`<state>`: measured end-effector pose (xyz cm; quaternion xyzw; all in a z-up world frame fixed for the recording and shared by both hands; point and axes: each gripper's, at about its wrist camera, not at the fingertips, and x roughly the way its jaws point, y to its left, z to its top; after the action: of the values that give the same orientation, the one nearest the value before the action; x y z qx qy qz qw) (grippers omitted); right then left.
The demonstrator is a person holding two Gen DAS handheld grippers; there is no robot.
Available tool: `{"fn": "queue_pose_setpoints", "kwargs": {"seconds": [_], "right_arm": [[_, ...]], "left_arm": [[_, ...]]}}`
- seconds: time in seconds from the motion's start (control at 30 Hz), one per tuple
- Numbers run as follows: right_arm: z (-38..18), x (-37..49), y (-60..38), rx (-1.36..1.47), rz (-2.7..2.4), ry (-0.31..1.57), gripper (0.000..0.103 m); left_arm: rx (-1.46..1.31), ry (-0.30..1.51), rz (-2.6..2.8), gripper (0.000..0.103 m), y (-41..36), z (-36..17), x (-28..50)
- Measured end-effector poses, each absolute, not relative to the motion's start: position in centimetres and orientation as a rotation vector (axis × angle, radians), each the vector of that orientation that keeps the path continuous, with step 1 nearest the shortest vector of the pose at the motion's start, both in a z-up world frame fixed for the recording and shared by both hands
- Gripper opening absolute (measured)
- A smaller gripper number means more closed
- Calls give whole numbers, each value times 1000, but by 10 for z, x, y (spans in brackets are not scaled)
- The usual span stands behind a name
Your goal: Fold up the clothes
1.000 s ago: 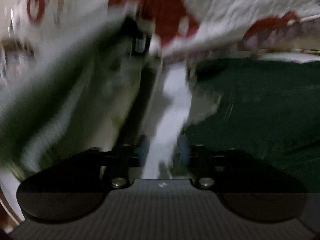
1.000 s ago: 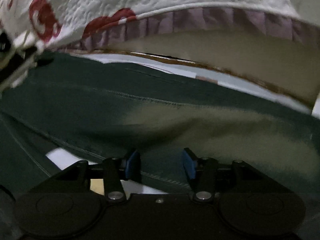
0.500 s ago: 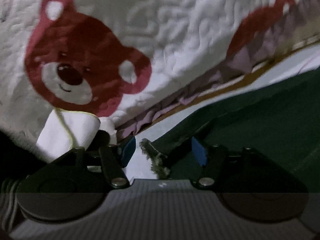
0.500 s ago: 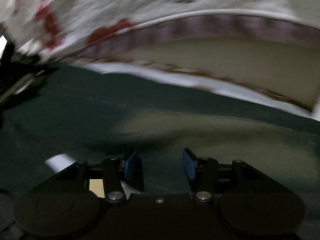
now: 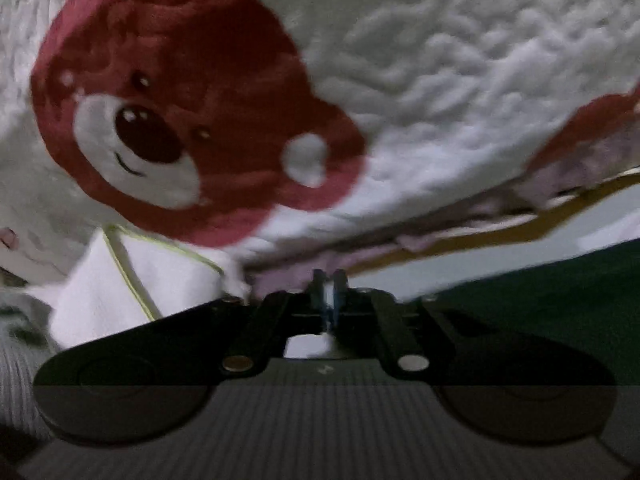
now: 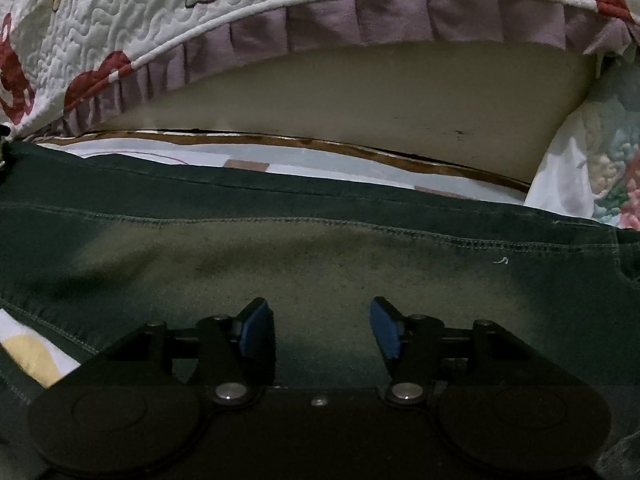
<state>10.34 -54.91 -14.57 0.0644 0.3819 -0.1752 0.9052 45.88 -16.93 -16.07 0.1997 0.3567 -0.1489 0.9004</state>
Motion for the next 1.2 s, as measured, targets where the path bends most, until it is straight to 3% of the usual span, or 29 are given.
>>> {"fn": "queue_pose_setpoints", "kwargs": {"seconds": [0.03, 0.1, 0.2, 0.37, 0.43, 0.63, 0.67, 0.7, 0.73, 0.8, 0.93, 1.2], "right_arm": [[-146, 103, -549, 142, -366, 786, 63], [-146, 101, -551, 177, -375, 784, 63], [-143, 101, -547, 234, -384, 788, 63], [-147, 113, -526, 170, -323, 799, 65], [-146, 116, -527, 182, -308, 803, 65], [-146, 115, -529, 180, -286, 801, 65], [-146, 115, -529, 180, -286, 800, 65], [-146, 115, -529, 179, -286, 800, 65], [-146, 115, -529, 179, -288, 799, 65], [-147, 115, -528, 179, -291, 797, 66], [-147, 115, -527, 177, -295, 795, 67], [-148, 113, -527, 161, -288, 792, 70]], "left_arm": [[412, 756, -333, 47, -171, -162, 453], [486, 713, -378, 58, -175, -169, 439], [609, 639, -434, 58, -181, -184, 420], [712, 624, -464, 72, -193, -208, 425], [702, 597, -444, 85, -191, -208, 429], [569, 632, -444, 91, -182, -209, 449], [537, 655, -447, 90, -181, -209, 452], [503, 682, -450, 76, -180, -208, 455], [467, 708, -467, 44, -180, -206, 457], [499, 735, -484, 4, -191, -204, 454], [687, 638, -422, 3, -221, -197, 435], [469, 697, -306, 3, -219, -187, 469]]}}
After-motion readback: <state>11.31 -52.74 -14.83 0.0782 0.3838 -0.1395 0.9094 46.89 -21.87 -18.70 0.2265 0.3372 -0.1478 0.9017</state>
